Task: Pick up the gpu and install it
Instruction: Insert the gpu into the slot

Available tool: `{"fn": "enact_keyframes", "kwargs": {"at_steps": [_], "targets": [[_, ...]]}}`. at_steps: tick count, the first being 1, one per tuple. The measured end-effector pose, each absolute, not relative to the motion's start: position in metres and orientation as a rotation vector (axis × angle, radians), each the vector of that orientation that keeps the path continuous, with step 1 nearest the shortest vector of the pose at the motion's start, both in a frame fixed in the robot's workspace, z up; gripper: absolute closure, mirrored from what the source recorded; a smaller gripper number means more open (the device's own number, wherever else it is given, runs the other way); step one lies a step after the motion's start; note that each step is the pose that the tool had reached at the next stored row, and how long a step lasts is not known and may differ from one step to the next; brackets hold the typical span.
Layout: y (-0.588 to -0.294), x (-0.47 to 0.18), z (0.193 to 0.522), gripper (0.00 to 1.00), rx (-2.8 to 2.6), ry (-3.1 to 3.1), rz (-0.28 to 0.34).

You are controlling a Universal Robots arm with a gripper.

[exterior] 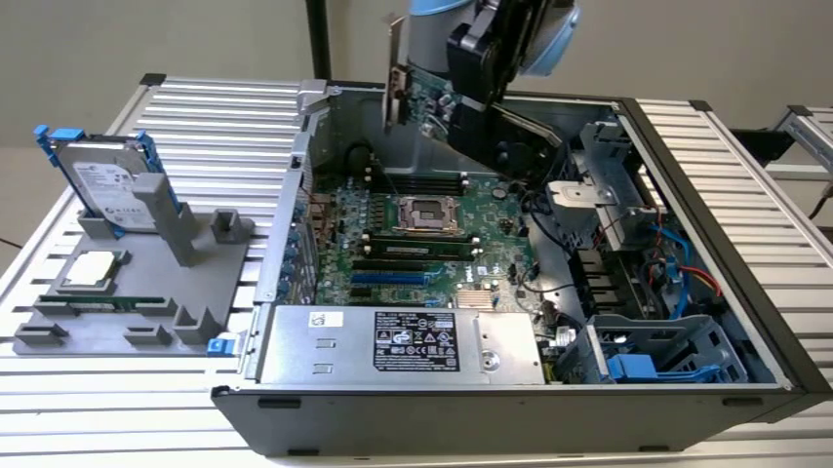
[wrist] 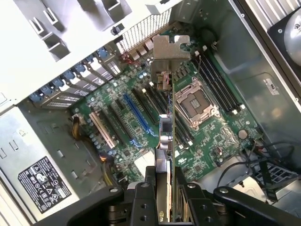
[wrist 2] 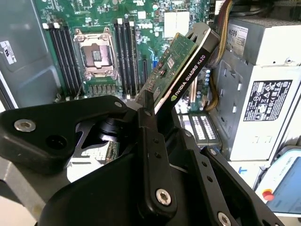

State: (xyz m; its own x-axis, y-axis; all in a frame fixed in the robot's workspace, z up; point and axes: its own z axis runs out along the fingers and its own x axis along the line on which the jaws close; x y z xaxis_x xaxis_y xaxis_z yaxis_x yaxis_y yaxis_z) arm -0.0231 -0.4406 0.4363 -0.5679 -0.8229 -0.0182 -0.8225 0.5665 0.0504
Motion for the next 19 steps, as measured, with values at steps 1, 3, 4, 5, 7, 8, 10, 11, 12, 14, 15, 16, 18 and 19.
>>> {"fn": "enact_keyframes", "kwargs": {"at_steps": [1,3,4,5,7,8,10,11,12,14,15,16,18,19], "targets": [[-0.4406,-0.0231,0.4362,1.00,1.467,-2.769,-0.083],[-0.4406,-0.0231,0.4363,1.00,1.487,-2.757,-0.083],[-0.4406,-0.0231,0.4362,1.00,1.498,-2.751,-0.083],[-0.4406,-0.0231,0.4362,1.00,1.508,-2.745,-0.083],[-0.4406,-0.0231,0.4363,1.00,1.525,-2.735,-0.083],[-0.4406,-0.0231,0.4363,1.00,1.533,-2.731,-0.083],[-0.4406,-0.0231,0.4363,1.00,1.547,-2.722,-0.083],[-0.4406,-0.0231,0.4362,1.00,1.550,-2.721,-0.083],[-0.4406,-0.0231,0.4363,1.00,1.550,-2.721,-0.083],[-0.4406,-0.0231,0.4362,1.00,1.550,-2.721,-0.083],[-0.4406,-0.0231,0.4363,1.00,1.550,-2.721,-0.083],[-0.4406,-0.0231,0.4363,1.00,1.550,-2.721,-0.083],[-0.4406,-0.0231,0.4362,1.00,1.552,-2.720,-0.083],[-0.4406,-0.0231,0.4363,1.00,1.555,-2.718,-0.083]]}}
